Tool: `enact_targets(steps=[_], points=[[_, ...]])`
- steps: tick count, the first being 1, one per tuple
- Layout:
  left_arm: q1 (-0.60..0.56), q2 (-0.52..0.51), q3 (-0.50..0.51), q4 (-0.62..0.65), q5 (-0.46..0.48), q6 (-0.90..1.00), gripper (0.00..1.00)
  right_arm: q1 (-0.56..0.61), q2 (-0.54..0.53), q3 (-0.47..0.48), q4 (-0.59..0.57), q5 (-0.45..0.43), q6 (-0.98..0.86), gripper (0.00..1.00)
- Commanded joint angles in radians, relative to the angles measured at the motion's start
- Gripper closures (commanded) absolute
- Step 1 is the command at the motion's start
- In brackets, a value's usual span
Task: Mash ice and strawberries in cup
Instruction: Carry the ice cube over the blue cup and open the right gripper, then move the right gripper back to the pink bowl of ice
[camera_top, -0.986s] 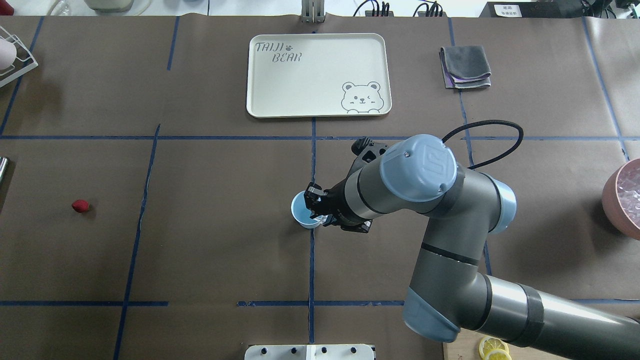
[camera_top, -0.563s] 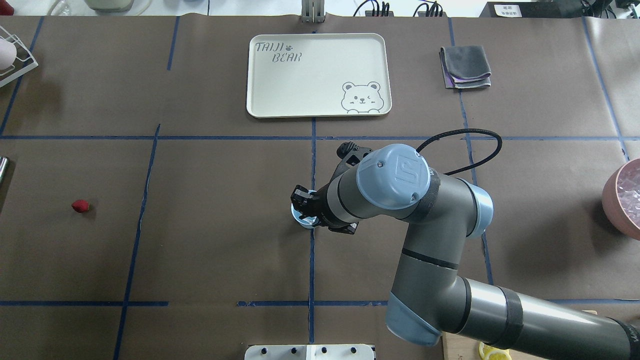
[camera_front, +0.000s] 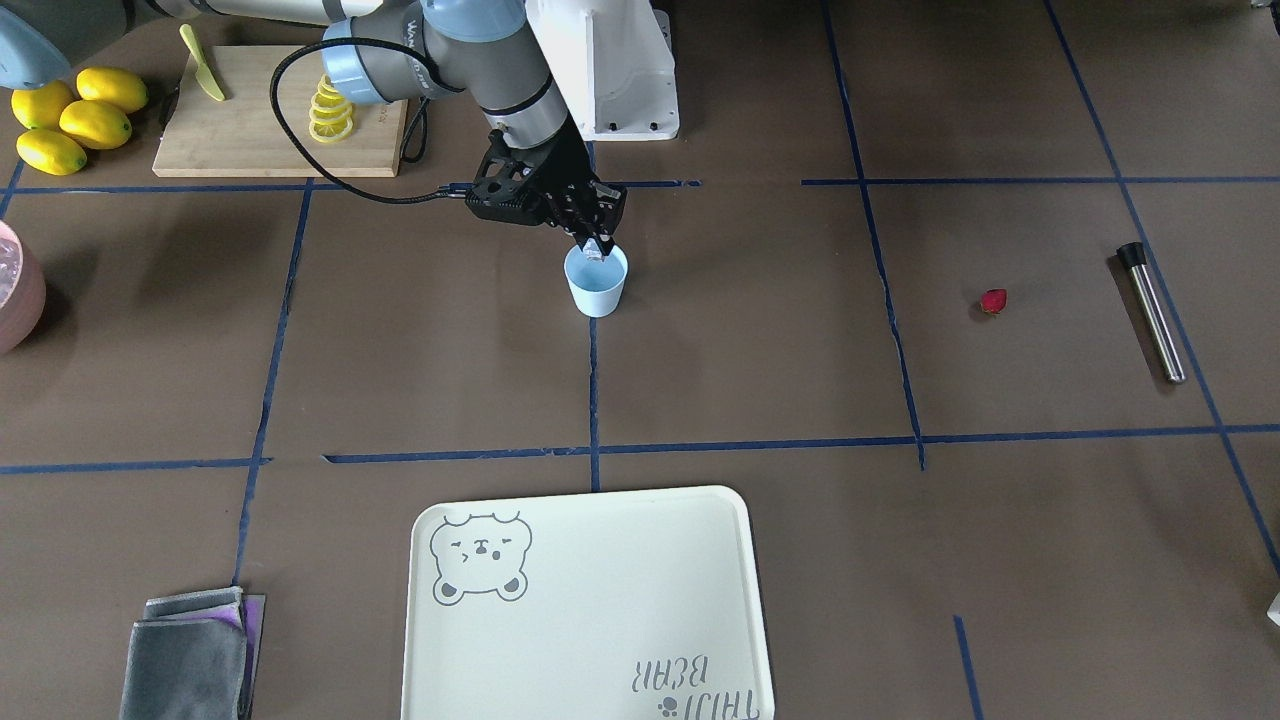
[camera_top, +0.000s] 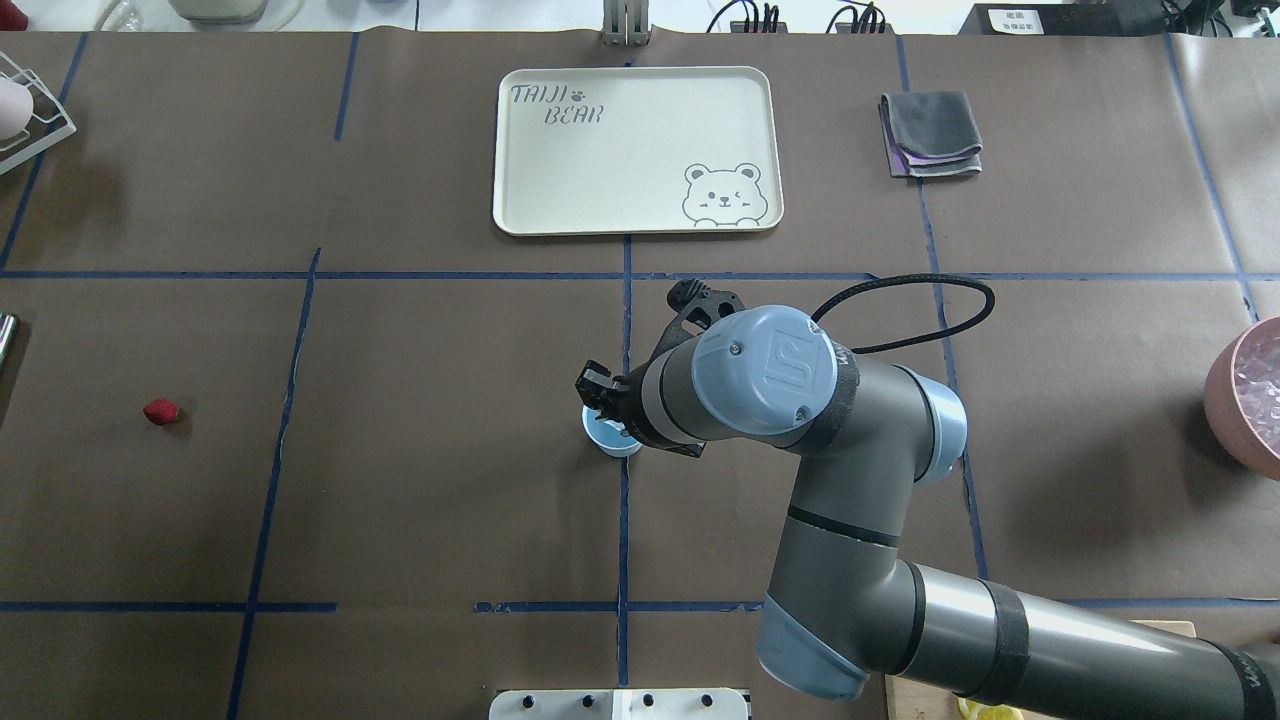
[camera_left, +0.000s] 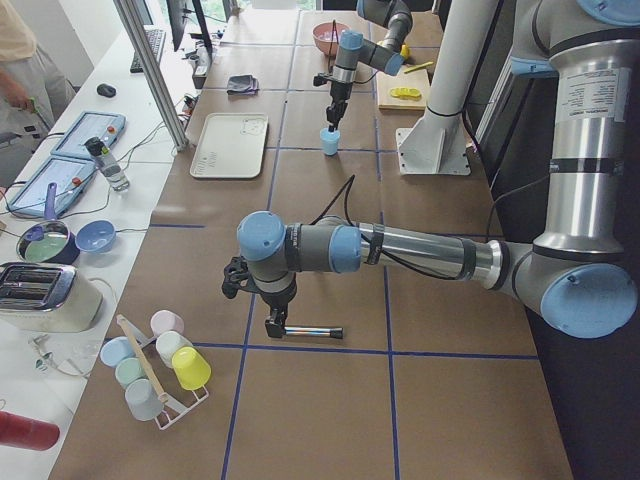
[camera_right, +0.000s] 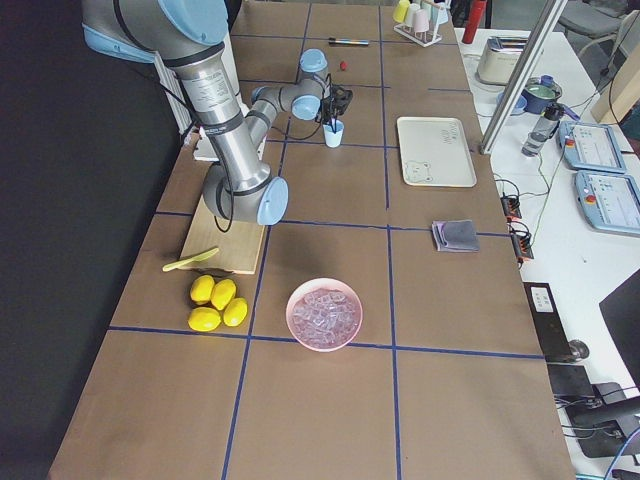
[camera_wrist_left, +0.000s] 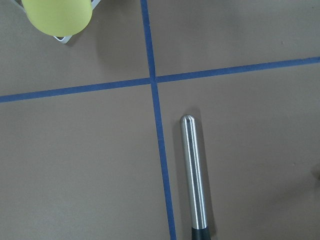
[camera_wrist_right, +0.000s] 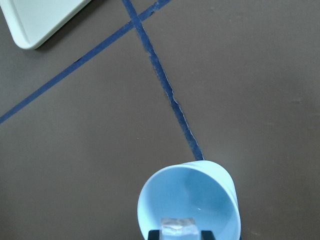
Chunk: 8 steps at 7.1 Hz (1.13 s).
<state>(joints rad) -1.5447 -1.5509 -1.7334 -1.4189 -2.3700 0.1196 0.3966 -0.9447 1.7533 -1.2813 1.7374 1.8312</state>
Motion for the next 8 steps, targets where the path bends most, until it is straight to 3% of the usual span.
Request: enact_targets(steps=[1,3,5,6,8], points=[[0.000,0.002,-0.008,0.000,0.000,0.000,0.00,-0.001,0.000,-0.002,-0.001,-0.002,0.000,0.17],[0.000,0.002,-0.006,0.000,0.000,-0.001,0.00,0.042,-0.012,0.024,-0.004,0.030,-0.006,0.19],[0.000,0.002,-0.009,0.000,0.000,-0.002,0.00,0.269,-0.119,0.044,-0.004,0.307,-0.070,0.18],[0.000,0.015,-0.011,0.000,0.000,-0.002,0.00,0.353,-0.237,0.122,-0.006,0.394,-0.224,0.18],[0.000,0.023,-0.025,0.000,0.000,-0.003,0.00,0.476,-0.485,0.228,0.002,0.442,-0.517,0.18]])
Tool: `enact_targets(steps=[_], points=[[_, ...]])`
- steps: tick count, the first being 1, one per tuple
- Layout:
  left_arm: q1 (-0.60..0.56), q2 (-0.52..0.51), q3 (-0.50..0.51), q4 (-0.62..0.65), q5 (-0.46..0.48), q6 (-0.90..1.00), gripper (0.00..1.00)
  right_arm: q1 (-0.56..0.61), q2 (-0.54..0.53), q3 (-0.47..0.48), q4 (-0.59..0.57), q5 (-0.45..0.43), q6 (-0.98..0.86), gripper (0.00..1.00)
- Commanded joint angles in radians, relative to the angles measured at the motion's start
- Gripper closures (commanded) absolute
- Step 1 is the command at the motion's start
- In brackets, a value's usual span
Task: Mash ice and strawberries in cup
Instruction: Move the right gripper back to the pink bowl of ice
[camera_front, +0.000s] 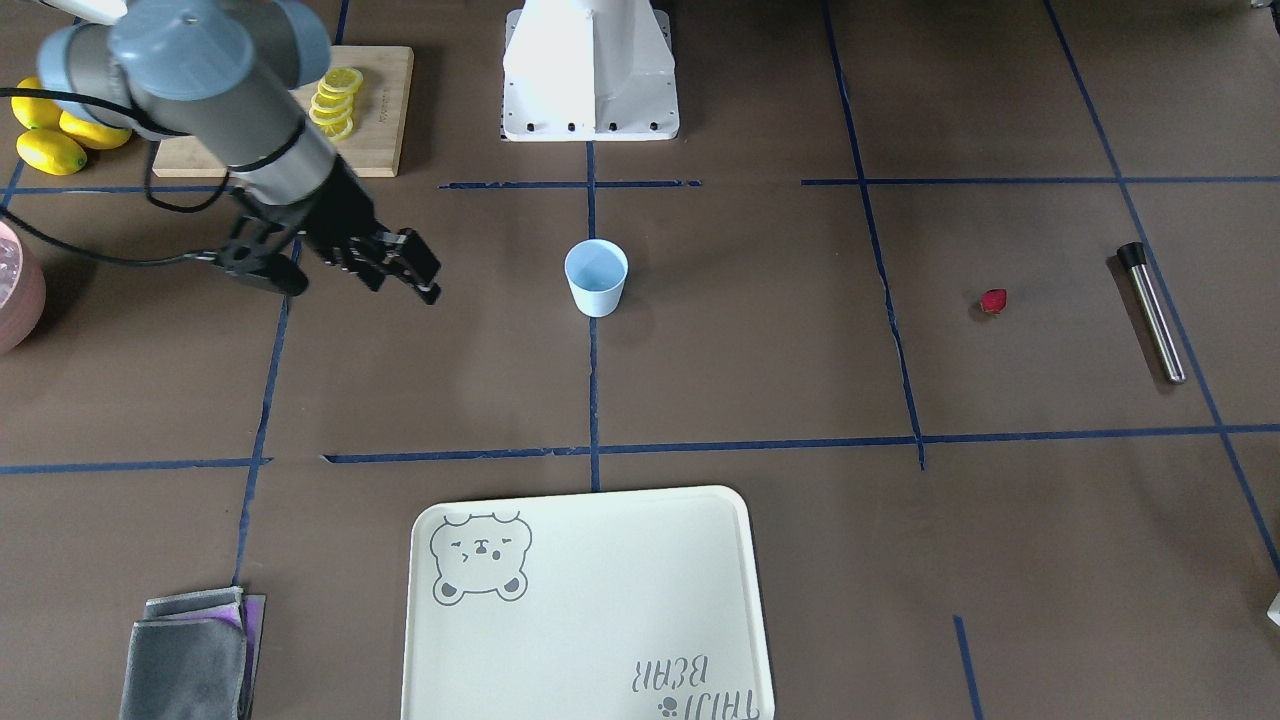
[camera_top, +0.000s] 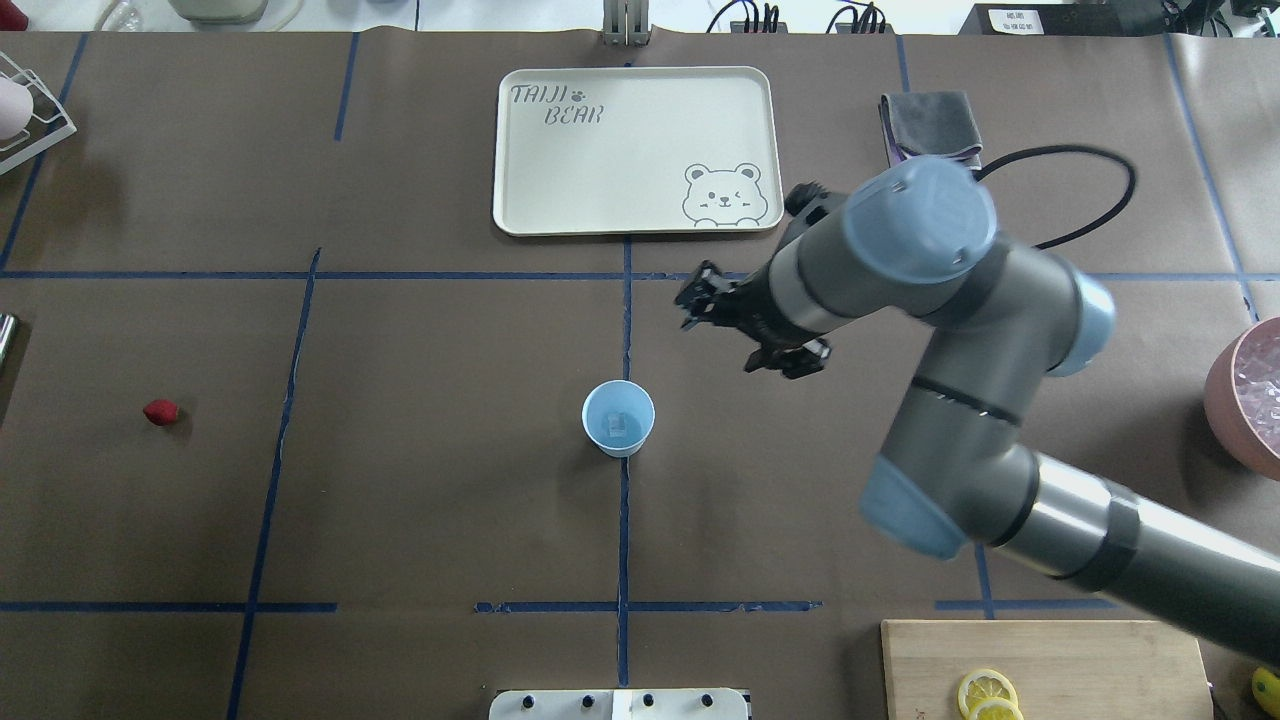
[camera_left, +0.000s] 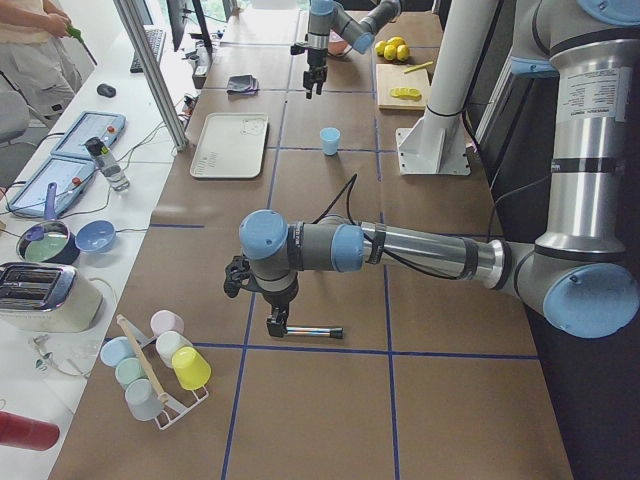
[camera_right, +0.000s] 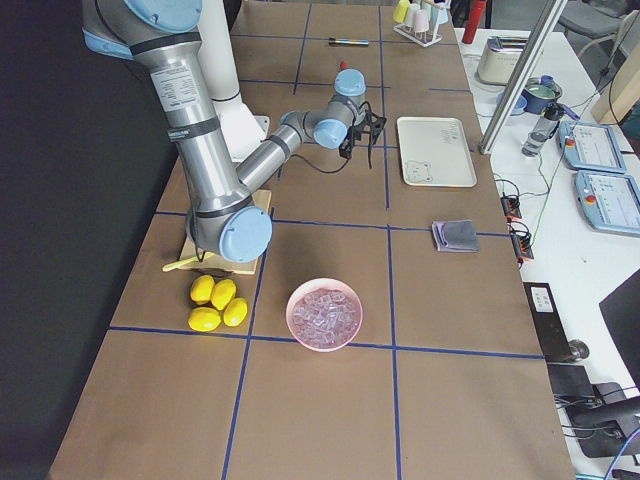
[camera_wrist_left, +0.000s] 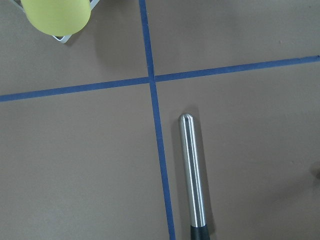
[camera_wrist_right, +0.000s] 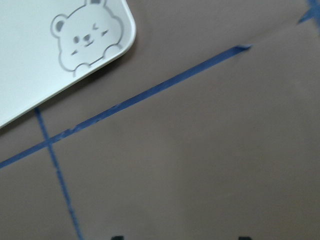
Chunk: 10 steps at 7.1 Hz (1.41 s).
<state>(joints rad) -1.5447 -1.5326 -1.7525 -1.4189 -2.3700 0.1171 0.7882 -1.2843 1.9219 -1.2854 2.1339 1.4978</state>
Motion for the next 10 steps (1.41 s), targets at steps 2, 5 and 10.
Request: enact_targets(steps=[2,5,10], points=[[0.000,0.006,-0.007,0.000,0.000,-0.001,0.00,0.207,-0.341,0.086,0.017,0.055,-0.525,0.18],[0.000,0.006,-0.009,0.000,-0.038,-0.002,0.00,0.406,-0.490,0.020,0.014,0.057,-1.093,0.16],[0.000,0.006,-0.010,0.000,-0.047,-0.002,0.00,0.448,-0.492,-0.138,0.047,0.132,-1.358,0.00]])
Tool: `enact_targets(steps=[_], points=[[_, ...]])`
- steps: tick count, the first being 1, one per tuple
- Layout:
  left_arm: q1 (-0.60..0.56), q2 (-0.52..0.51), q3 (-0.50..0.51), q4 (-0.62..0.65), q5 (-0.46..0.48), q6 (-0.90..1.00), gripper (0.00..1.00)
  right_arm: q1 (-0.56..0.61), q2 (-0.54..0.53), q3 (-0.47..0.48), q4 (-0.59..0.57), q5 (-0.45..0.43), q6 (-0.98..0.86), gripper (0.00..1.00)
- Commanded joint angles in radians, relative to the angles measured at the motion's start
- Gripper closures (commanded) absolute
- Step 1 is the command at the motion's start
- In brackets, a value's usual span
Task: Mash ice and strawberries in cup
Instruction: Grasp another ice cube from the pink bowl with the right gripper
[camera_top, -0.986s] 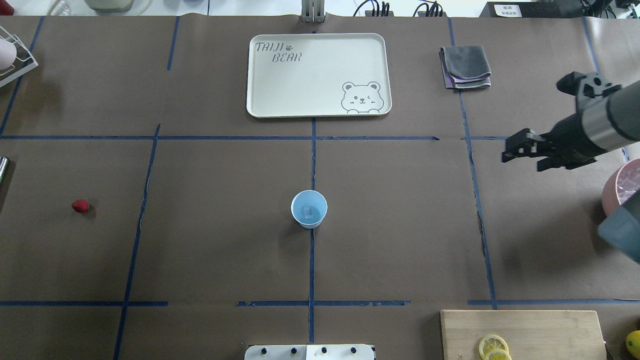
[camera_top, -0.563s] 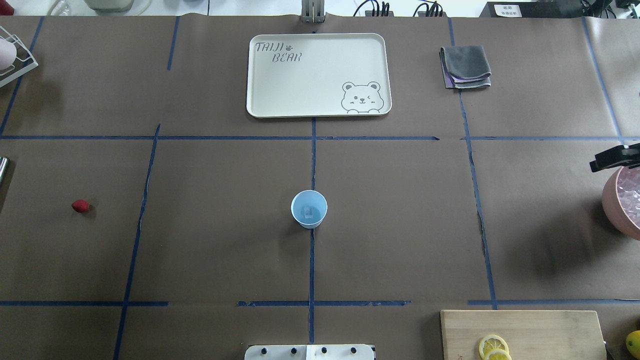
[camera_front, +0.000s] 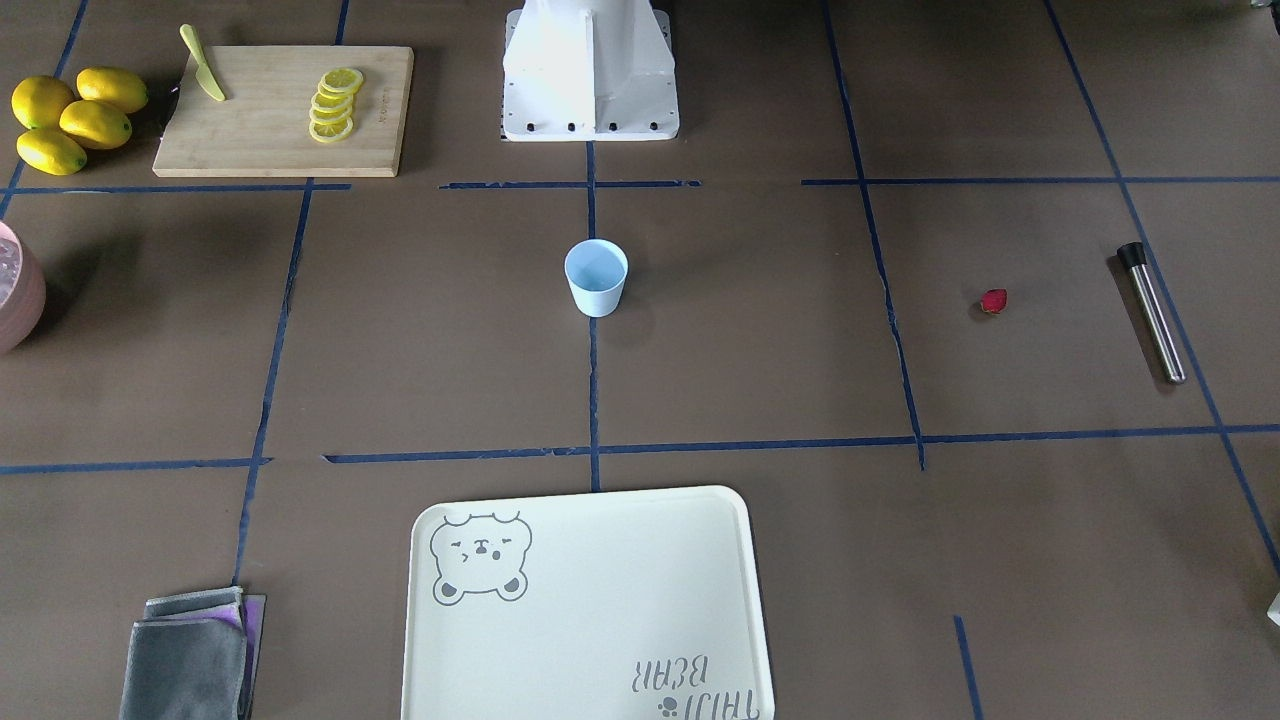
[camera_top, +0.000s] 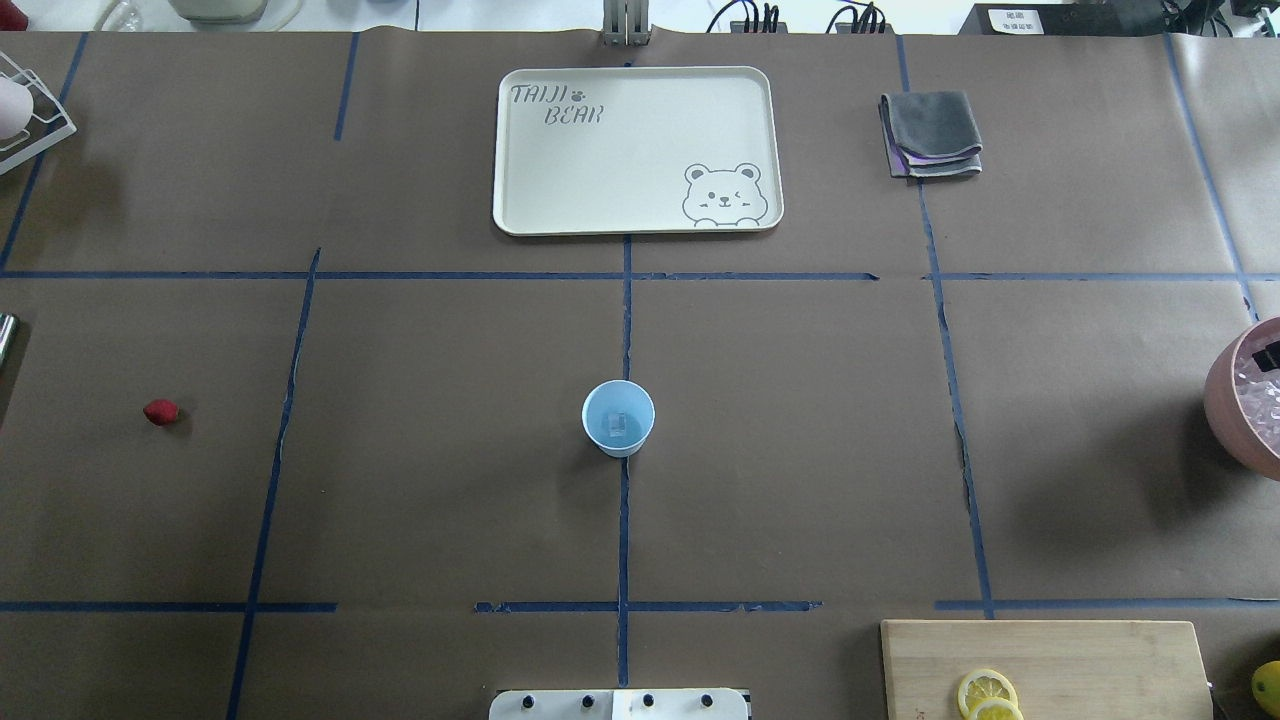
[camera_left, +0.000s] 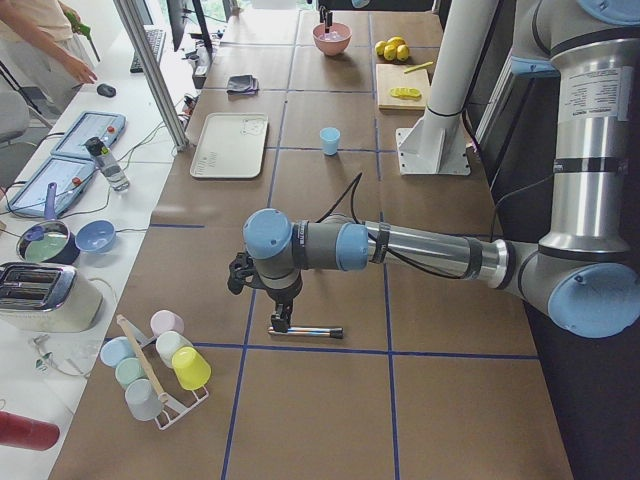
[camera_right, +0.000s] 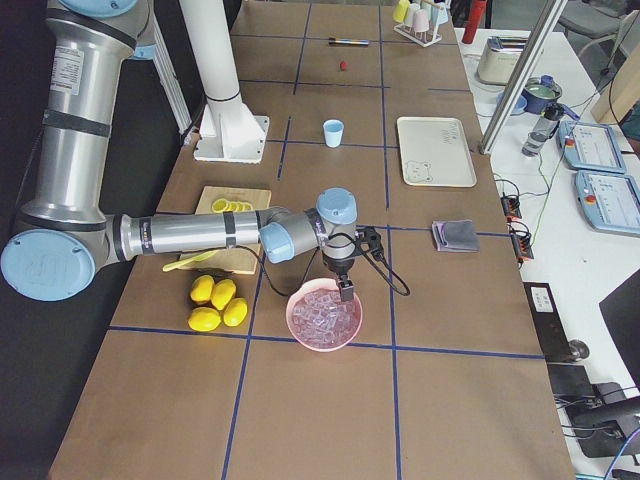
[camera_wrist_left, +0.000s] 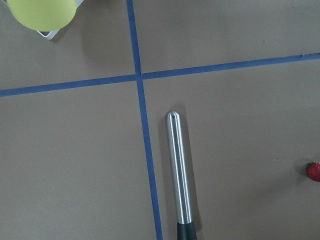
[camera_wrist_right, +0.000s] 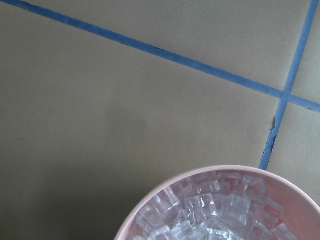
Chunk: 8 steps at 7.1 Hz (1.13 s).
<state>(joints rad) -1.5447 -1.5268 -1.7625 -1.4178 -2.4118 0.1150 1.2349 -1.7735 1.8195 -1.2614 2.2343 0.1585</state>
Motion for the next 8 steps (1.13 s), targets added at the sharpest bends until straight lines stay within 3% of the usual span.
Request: enact_targets(steps=[1,2,5,6,7,8], points=[[0.000,0.000,-0.002,0.000,-0.012,0.000,0.00,0.002,-0.009,-0.092,0.107,0.033,-0.019,0.00],[0.000,0.011,-0.006,0.000,-0.012,0.000,0.00,0.002,-0.012,-0.138,0.169,0.033,-0.010,0.01],[0.000,0.031,-0.031,0.000,-0.046,-0.002,0.00,0.000,-0.010,-0.170,0.178,0.031,-0.020,0.04],[0.000,0.031,-0.031,0.000,-0.046,-0.002,0.00,0.000,-0.010,-0.170,0.178,0.031,-0.011,0.12],[0.000,0.031,-0.032,0.000,-0.046,-0.002,0.00,0.000,-0.010,-0.172,0.178,0.030,-0.007,0.34],[0.000,0.031,-0.032,0.000,-0.047,-0.002,0.00,0.001,-0.014,-0.175,0.178,0.030,-0.008,0.47]])
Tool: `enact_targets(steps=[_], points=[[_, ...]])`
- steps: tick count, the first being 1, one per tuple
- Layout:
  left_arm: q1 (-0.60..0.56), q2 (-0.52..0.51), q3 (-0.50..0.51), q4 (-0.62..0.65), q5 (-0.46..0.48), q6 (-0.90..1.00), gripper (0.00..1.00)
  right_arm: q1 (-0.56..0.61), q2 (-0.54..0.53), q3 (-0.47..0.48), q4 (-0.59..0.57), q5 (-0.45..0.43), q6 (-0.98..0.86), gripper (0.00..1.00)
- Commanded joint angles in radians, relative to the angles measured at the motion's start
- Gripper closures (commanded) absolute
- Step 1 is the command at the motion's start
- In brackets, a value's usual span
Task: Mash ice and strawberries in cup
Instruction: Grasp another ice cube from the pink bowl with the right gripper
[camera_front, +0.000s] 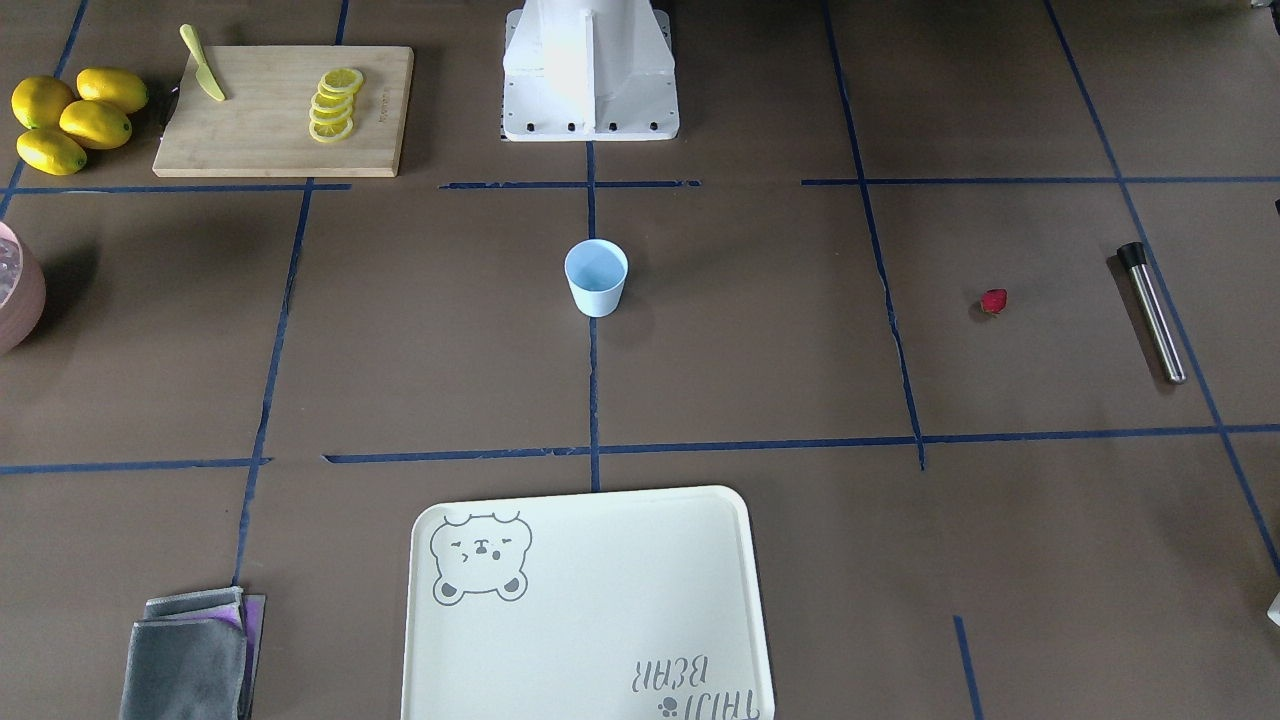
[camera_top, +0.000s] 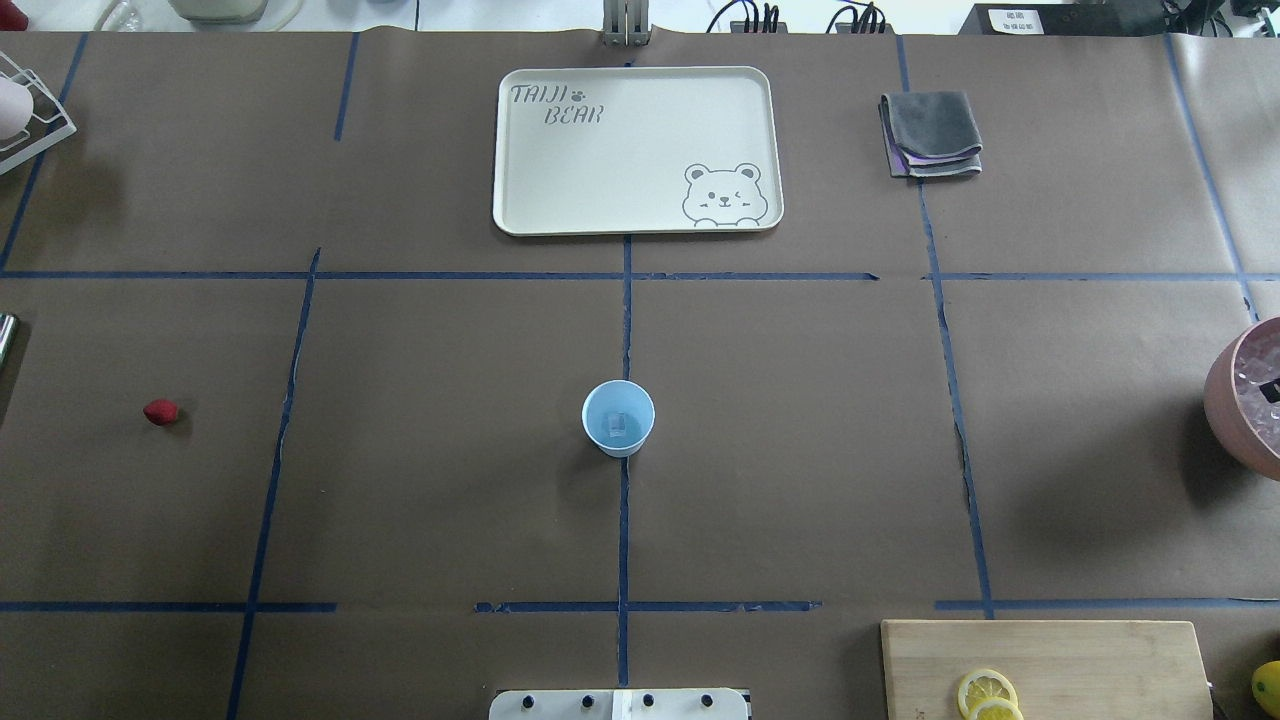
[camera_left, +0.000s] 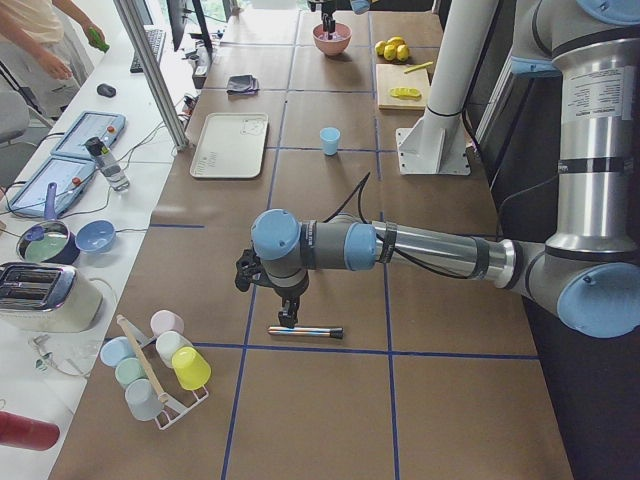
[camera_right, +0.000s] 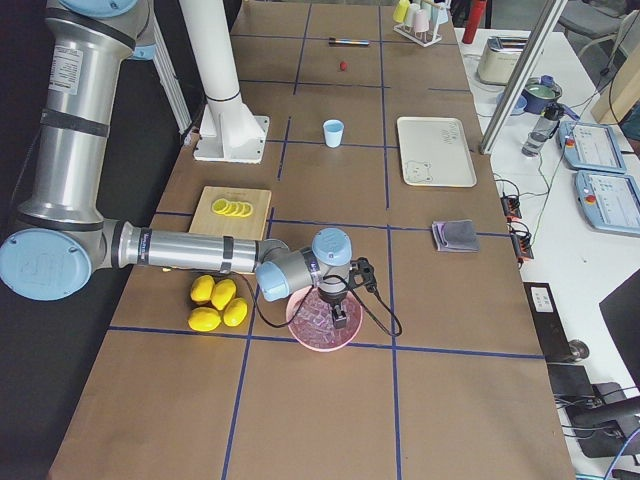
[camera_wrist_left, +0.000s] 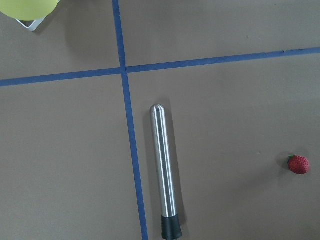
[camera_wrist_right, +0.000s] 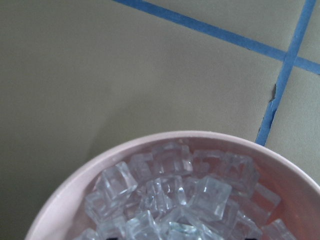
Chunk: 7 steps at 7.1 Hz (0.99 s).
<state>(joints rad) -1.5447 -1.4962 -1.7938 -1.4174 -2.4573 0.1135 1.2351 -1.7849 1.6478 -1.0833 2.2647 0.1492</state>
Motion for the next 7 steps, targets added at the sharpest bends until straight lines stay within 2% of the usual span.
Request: enact_targets(steps=[1,3,4,6,7], points=[[0.000,0.001,-0.003,0.002,-0.003,0.000,0.00,0.001,-0.004,-0.002,0.000,-0.001,0.001,0.47],[0.000,0.001,-0.003,0.002,-0.003,0.000,0.00,0.001,-0.010,0.003,0.002,-0.001,-0.002,0.43],[0.000,0.001,-0.003,0.002,-0.003,0.000,0.00,0.001,-0.008,0.007,0.002,-0.001,0.001,0.52],[0.000,0.001,-0.001,0.002,-0.020,0.000,0.00,0.001,-0.008,0.007,0.002,-0.001,0.000,0.98],[0.000,0.002,-0.001,0.002,-0.020,0.000,0.00,0.001,-0.001,0.018,0.002,0.002,0.003,1.00]])
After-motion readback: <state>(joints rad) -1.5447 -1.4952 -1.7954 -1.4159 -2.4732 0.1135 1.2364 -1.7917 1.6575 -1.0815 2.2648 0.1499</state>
